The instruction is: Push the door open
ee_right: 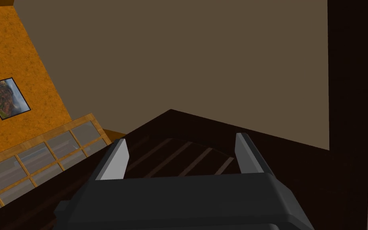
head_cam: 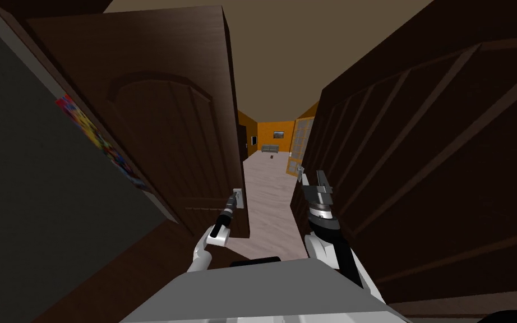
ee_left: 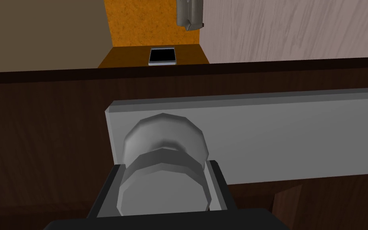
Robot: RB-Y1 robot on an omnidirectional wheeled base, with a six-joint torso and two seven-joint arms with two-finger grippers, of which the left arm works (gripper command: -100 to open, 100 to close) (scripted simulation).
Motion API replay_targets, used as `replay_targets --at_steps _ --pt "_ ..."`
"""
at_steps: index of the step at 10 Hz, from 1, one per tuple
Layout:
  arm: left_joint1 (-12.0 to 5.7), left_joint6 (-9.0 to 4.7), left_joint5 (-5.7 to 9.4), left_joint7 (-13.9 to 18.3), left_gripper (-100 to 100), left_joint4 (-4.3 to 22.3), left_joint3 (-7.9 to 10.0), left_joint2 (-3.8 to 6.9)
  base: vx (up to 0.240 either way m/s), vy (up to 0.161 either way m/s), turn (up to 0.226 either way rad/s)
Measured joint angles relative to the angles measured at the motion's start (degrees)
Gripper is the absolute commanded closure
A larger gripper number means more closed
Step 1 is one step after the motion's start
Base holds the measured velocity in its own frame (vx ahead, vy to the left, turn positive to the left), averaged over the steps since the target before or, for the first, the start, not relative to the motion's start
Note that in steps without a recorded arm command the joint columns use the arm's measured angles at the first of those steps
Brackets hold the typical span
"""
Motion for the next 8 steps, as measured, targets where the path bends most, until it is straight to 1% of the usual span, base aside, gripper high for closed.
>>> replay_targets --at_steps 2,3,4,5,6,8 --pt "-0.17 0.24 0.25 -0.23 100 0.15 1.34 0.13 0.133 -0.106 0.064" --pt "-0.58 0.05 0.29 -0.49 100 0.75 2.11 -0.08 0.137 -0.112 0.086" --pt "-1.40 -0.55 0.46 -0.65 100 2.09 3.03 -0.05 0.134 -0.115 0.060" --pt "-0.91 -0.21 0.57 -0.67 100 1.27 3.55 0.10 0.109 -0.093 0.068" --pt "-0.99 0.03 0.58 -0.92 100 1.15 4.18 -0.14 0.094 -0.102 0.064" --pt "-1.91 -0.02 0.71 -1.46 100 2.33 5.77 -0.44 0.125 -0.122 0.073"
